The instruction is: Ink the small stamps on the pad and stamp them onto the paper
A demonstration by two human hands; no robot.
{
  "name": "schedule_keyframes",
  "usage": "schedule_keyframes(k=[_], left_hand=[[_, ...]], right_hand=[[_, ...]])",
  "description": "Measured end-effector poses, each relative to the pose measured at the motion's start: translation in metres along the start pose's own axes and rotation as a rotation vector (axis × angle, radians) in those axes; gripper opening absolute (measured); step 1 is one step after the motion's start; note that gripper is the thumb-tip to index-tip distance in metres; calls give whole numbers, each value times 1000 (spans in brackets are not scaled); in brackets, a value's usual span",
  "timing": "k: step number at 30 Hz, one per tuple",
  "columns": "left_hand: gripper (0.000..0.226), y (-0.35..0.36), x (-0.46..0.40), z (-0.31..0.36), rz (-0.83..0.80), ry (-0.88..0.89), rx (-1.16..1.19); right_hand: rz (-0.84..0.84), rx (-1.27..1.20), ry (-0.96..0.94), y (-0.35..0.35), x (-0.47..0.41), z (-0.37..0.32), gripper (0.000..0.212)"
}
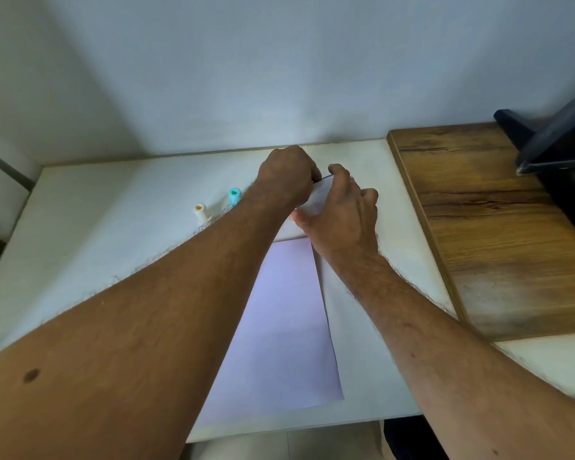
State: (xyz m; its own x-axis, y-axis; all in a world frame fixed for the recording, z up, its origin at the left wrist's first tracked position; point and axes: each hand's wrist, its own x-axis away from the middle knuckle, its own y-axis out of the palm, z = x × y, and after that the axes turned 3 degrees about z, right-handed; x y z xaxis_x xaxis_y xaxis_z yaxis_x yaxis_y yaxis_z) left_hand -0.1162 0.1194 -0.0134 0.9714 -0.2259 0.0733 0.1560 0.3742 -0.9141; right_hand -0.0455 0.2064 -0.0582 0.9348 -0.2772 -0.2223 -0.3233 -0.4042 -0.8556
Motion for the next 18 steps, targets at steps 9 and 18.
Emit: schedule_keyframes(k=[9,18], left_hand=[[32,-7,2,9,74,-12,-3],[75,-68,57,-32,272,-94,217]], right_hand=[[-47,-69,68,-11,-6,-2,109],[-214,-251,39,-75,-2,-14,89]])
